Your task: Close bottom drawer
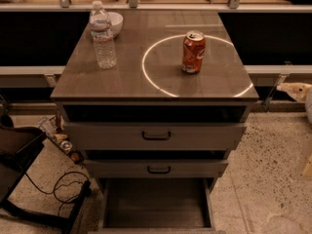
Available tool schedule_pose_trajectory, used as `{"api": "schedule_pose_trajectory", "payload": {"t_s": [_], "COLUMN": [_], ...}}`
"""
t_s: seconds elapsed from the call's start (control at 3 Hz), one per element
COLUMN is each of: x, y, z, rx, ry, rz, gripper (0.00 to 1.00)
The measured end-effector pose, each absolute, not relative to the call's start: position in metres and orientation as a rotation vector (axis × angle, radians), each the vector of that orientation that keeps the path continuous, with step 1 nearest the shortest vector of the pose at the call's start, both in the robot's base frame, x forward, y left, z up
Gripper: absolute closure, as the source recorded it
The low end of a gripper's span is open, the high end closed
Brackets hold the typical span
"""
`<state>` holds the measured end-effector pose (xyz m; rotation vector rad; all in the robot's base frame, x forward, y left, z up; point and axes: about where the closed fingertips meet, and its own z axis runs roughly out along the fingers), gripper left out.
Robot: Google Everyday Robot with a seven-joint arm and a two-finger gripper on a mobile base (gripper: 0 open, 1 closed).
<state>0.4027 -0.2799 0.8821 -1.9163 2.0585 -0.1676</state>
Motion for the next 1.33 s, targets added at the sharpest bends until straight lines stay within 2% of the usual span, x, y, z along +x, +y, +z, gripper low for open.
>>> {"api": "schedule_pose_trajectory", "payload": {"t_s": [0.33, 0.67, 1.0, 1.33], "x": [0.394, 0.388, 0.387, 0.386], "y": [-0.295, -0.3, -0.299, -0.299], "z": [0.844, 0.814, 0.815, 0.816], "rx": [-1.969, -2.022, -2.022, -2.023], "ry": [2.023, 2.025, 2.024, 2.024], "rz": [-0.141, -0.127, -0.127, -0.13], "gripper": [0.0, 0.18, 0.42, 0.72]}}
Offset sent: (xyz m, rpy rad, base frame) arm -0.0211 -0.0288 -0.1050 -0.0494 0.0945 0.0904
